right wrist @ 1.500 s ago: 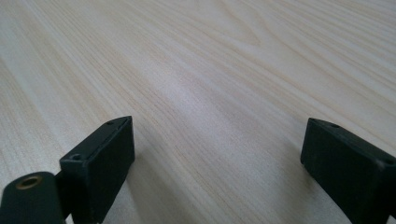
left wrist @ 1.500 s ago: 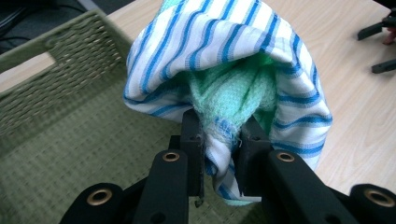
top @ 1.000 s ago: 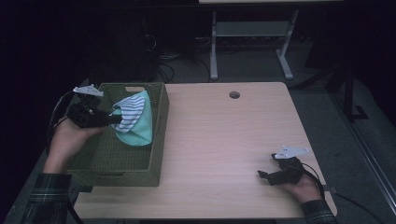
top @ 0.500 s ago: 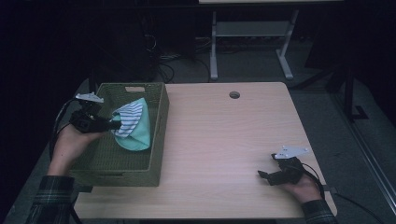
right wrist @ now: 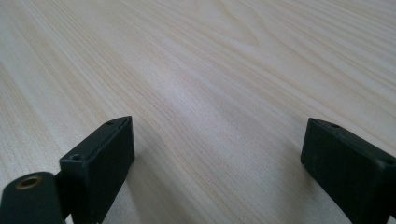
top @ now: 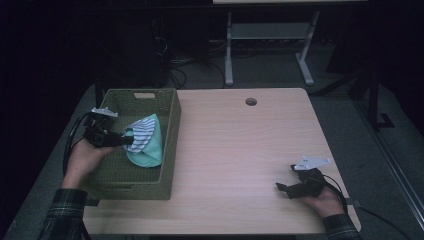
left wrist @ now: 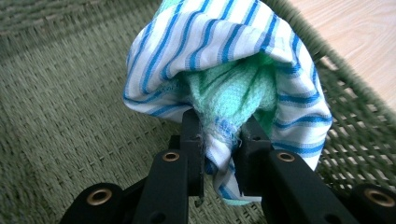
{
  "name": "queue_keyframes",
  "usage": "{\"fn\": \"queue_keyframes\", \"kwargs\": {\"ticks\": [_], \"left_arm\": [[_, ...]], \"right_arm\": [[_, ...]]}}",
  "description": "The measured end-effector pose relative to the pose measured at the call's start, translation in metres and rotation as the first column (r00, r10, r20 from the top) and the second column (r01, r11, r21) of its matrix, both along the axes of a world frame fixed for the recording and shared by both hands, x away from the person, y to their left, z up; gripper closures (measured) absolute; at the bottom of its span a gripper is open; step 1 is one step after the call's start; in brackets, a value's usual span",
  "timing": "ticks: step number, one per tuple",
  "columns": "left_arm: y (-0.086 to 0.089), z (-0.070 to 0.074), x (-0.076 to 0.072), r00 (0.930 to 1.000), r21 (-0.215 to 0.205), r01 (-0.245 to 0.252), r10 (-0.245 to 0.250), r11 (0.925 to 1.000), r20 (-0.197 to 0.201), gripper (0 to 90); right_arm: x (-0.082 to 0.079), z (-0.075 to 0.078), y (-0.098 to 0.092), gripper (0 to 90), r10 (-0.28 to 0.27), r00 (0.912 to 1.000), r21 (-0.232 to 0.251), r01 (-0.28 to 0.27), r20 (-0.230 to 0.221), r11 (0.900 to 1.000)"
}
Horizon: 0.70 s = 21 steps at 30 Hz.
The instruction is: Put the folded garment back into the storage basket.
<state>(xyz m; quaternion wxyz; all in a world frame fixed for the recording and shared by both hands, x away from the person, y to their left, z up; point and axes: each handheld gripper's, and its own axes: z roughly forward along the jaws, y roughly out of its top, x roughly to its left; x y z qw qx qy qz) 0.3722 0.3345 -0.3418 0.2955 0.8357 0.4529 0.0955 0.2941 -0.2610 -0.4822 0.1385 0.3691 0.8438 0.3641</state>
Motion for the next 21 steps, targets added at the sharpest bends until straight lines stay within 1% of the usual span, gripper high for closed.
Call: {"fn": "queue_keyframes", "kwargs": {"ticks": [2, 6, 8, 9, 10, 14, 17, 21], "left_arm": [[0.000, -0.006, 0.002, 0.9999, 0.013, -0.002, 0.002, 0.9999, -0.010, 75.3], [0.000, -0.019, 0.006, 0.9995, 0.021, -0.004, 0.005, 0.9998, -0.031, 75.3], [-0.001, -0.025, 0.008, 0.9989, 0.033, -0.002, 0.003, 0.9994, -0.046, 75.2], [-0.002, -0.028, 0.008, 0.9987, 0.031, -0.004, 0.006, 0.9995, -0.050, 75.2], [-0.002, -0.031, 0.009, 0.9982, 0.047, 0.000, 0.003, 0.9989, -0.060, 75.2], [-0.002, -0.042, 0.012, 0.9966, 0.054, -0.005, 0.010, 0.9985, -0.082, 75.0], [-0.001, -0.047, 0.014, 0.9953, 0.076, -0.004, 0.012, 0.9971, -0.096, 74.5], [0.001, -0.053, 0.016, 0.9951, 0.107, 0.001, 0.010, 0.9943, -0.098, 73.7]], "right_arm": [[0.000, 0.000, 0.000, 9.5, -0.002, 1.0000, 0.001, 0.002, -0.004, 1.000], [0.000, 0.000, 0.000, 9.5, 0.000, 1.0000, 0.000, 0.000, 0.000, 1.000], [0.000, 0.000, 0.000, 9.5, 0.000, 1.0000, 0.000, 0.000, 0.000, 1.000], [0.000, 0.000, 0.000, 9.5, 0.000, 1.0000, 0.000, 0.000, 0.001, 1.000], [0.000, 0.000, 0.000, 9.4, 0.001, 1.0000, 0.000, -0.001, 0.001, 1.000], [0.000, 0.000, 0.000, 9.4, 0.001, 1.0000, 0.001, -0.001, 0.000, 1.000], [0.000, 0.000, 0.000, 9.5, 0.002, 1.0000, 0.000, -0.002, 0.002, 1.000], [0.000, 0.000, 0.000, 9.4, 0.003, 1.0000, 0.000, -0.003, 0.002, 1.000]]}}
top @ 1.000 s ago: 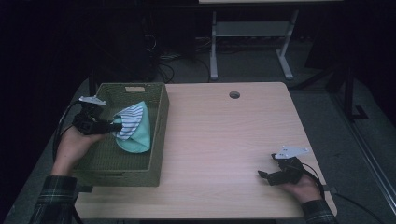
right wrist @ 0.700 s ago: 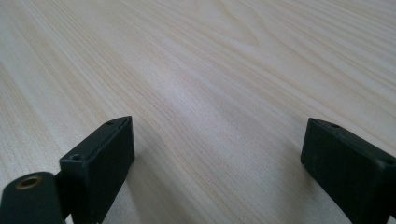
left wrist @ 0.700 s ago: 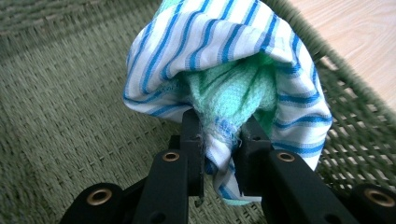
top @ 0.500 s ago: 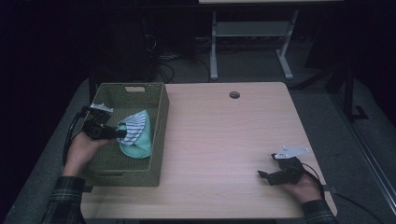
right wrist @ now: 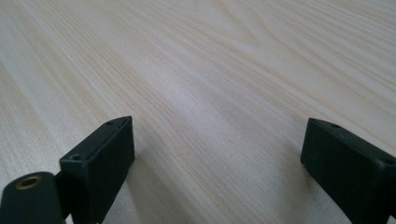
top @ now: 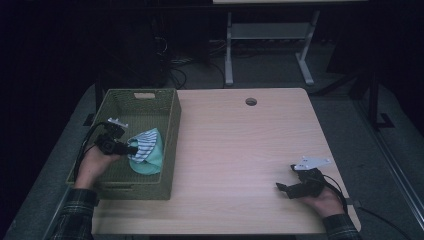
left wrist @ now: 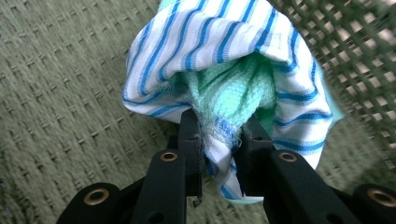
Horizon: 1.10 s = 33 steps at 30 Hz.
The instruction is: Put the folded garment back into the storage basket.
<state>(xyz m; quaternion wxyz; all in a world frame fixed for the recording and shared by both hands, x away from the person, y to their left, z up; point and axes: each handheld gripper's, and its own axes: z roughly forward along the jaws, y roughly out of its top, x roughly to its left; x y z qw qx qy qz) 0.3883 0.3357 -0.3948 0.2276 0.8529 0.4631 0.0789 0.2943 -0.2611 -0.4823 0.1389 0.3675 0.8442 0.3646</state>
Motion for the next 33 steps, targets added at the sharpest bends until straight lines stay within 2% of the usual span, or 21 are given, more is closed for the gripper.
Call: {"fn": "queue_keyframes", "kwargs": {"ticks": [7, 15, 20, 26, 30, 33], "left_arm": [[0.002, -0.009, 0.003, 0.9996, 0.070, 0.026, -0.025, 0.9972, -0.015, 70.7], [0.004, -0.018, 0.005, 0.9982, 0.105, 0.029, -0.023, 0.9940, -0.054, 63.9], [0.008, -0.014, 0.003, 0.9995, 0.078, 0.004, -0.001, 0.9969, -0.030, 55.9], [0.016, -0.002, -0.001, 0.9999, 0.022, -0.013, 0.013, 0.9997, 0.005, 47.3], [0.018, 0.008, -0.003, 0.9993, 0.005, -0.018, 0.017, 0.9998, 0.032, 36.8], [0.018, 0.016, -0.005, 0.9981, -0.038, -0.024, 0.026, 0.9990, 0.055, 29.1]], "right_arm": [[0.000, 0.000, 0.000, 9.5, -0.001, 1.0000, 0.001, 0.001, 0.000, 1.000], [0.000, 0.000, 0.000, 9.5, -0.001, 1.0000, 0.000, 0.001, 0.000, 1.000], [0.000, 0.000, 0.000, 9.5, 0.000, 1.0000, 0.001, 0.000, -0.001, 1.000], [0.000, 0.000, 0.000, 9.5, 0.000, 1.0000, 0.001, 0.000, -0.001, 1.000], [0.000, 0.000, 0.000, 9.5, -0.001, 1.0000, 0.000, 0.001, 0.000, 1.000], [0.000, 0.000, 0.000, 9.5, -0.001, 1.0000, 0.000, 0.001, 0.000, 1.000]]}}
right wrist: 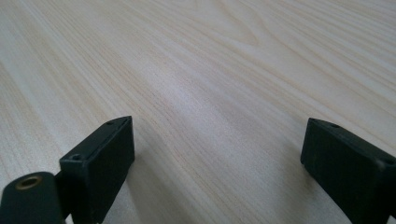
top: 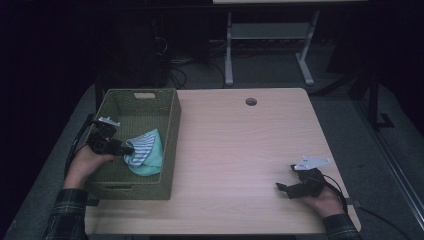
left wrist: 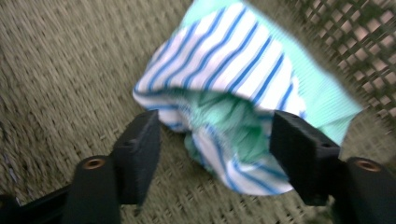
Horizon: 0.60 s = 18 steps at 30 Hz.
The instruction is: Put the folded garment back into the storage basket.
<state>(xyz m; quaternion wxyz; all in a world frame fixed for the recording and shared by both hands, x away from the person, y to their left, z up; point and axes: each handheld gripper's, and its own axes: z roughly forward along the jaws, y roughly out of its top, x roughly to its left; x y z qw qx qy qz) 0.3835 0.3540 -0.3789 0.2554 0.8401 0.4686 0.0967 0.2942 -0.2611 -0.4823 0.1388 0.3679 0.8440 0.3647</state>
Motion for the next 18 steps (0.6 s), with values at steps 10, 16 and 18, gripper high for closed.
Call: {"fn": "queue_keyframes", "kwargs": {"ticks": [10, 16, 18], "left_arm": [[-0.021, 0.026, -0.006, 0.9971, -0.056, 0.022, -0.018, 0.9982, 0.074, 18.6], [-0.042, 0.039, -0.010, 0.9924, -0.077, 0.061, -0.052, 0.9952, 0.111, 17.1], [-0.051, 0.043, -0.012, 0.9905, -0.088, 0.066, -0.054, 0.9939, 0.127, 17.1]], "right_arm": [[0.000, 0.000, 0.000, 9.4, 0.000, 1.0000, 0.000, 0.000, -0.001, 1.000], [0.000, 0.000, 0.000, 9.5, 0.000, 1.0000, 0.000, 0.000, 0.000, 1.000], [0.000, 0.000, 0.000, 9.5, 0.000, 1.0000, 0.000, 0.000, 0.000, 1.000]]}}
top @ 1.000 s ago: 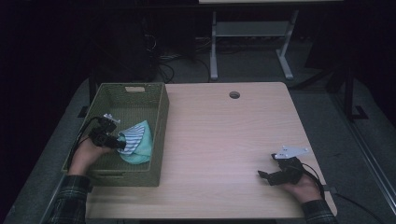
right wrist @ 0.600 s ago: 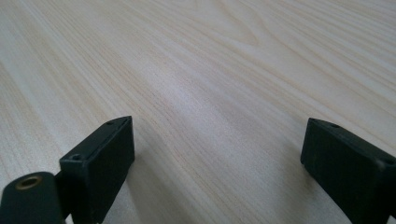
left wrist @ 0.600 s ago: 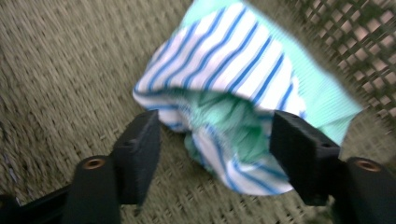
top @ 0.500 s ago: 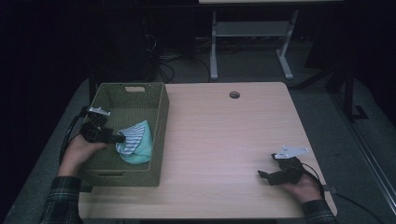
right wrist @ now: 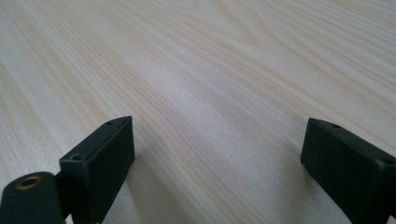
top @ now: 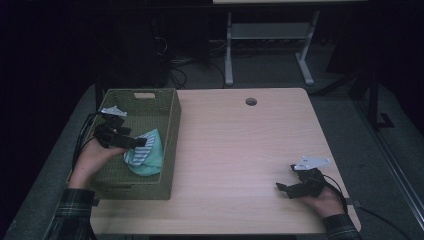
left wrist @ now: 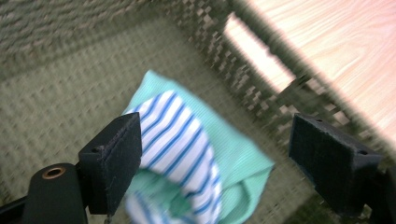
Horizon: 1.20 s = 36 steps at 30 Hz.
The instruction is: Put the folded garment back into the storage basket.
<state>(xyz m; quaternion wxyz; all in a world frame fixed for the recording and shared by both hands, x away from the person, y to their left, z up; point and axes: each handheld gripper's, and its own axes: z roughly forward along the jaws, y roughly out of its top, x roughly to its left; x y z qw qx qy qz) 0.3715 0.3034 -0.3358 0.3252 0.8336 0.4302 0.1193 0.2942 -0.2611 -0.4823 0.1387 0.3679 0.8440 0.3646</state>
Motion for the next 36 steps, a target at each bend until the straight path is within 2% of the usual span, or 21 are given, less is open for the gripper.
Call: {"fn": "queue_keyframes", "kwargs": {"ticks": [7, 10, 13, 25, 29, 32, 34, 35, 36], "left_arm": [[-0.029, 0.012, -0.009, 0.9977, -0.049, 0.042, -0.039, 0.9979, 0.056, 17.1], [-0.041, 0.014, -0.012, 0.9962, -0.058, 0.061, -0.057, 0.9965, 0.065, 17.1], [-0.056, 0.015, -0.014, 0.9940, -0.087, 0.092, -0.087, 0.9919, 0.067, 17.1], [-0.111, 0.006, -0.022, 0.9801, -0.118, 0.190, -0.181, 0.9747, 0.083, 17.1], [-0.125, 0.003, -0.026, 0.9771, -0.128, 0.203, -0.192, 0.9708, 0.092, 17.1], [-0.135, -0.001, -0.028, 0.9714, -0.115, 0.229, -0.219, 0.9667, 0.092, 17.1], [-0.144, -0.003, -0.030, 0.9666, -0.121, 0.246, -0.234, 0.9617, 0.106, 17.1], [-0.147, -0.004, -0.031, 0.9671, -0.129, 0.244, -0.231, 0.9613, 0.107, 17.1], [-0.153, -0.006, -0.032, 0.9633, -0.117, 0.256, -0.243, 0.9596, 0.113, 17.1]], "right_arm": [[0.000, 0.000, 0.000, 9.5, 0.000, 1.0000, 0.000, 0.000, 0.001, 1.000], [0.000, 0.000, 0.000, 9.4, 0.000, 1.0000, 0.000, 0.000, 0.001, 1.000], [0.000, 0.000, 0.000, 9.5, -0.001, 1.0000, 0.000, 0.001, 0.001, 1.000], [0.000, 0.000, 0.000, 9.5, -0.002, 1.0000, 0.001, 0.002, -0.001, 1.000], [0.000, 0.000, 0.000, 9.5, -0.002, 1.0000, 0.001, 0.002, -0.001, 1.000], [0.000, 0.000, 0.000, 9.5, -0.002, 1.0000, 0.000, 0.002, -0.001, 1.000], [0.000, 0.000, 0.000, 9.4, -0.003, 1.0000, 0.000, 0.003, -0.001, 1.000], [0.000, 0.000, 0.000, 9.5, -0.003, 1.0000, 0.001, 0.003, -0.002, 1.000], [0.000, 0.000, 0.000, 9.5, -0.004, 1.0000, 0.000, 0.004, -0.002, 1.000]]}}
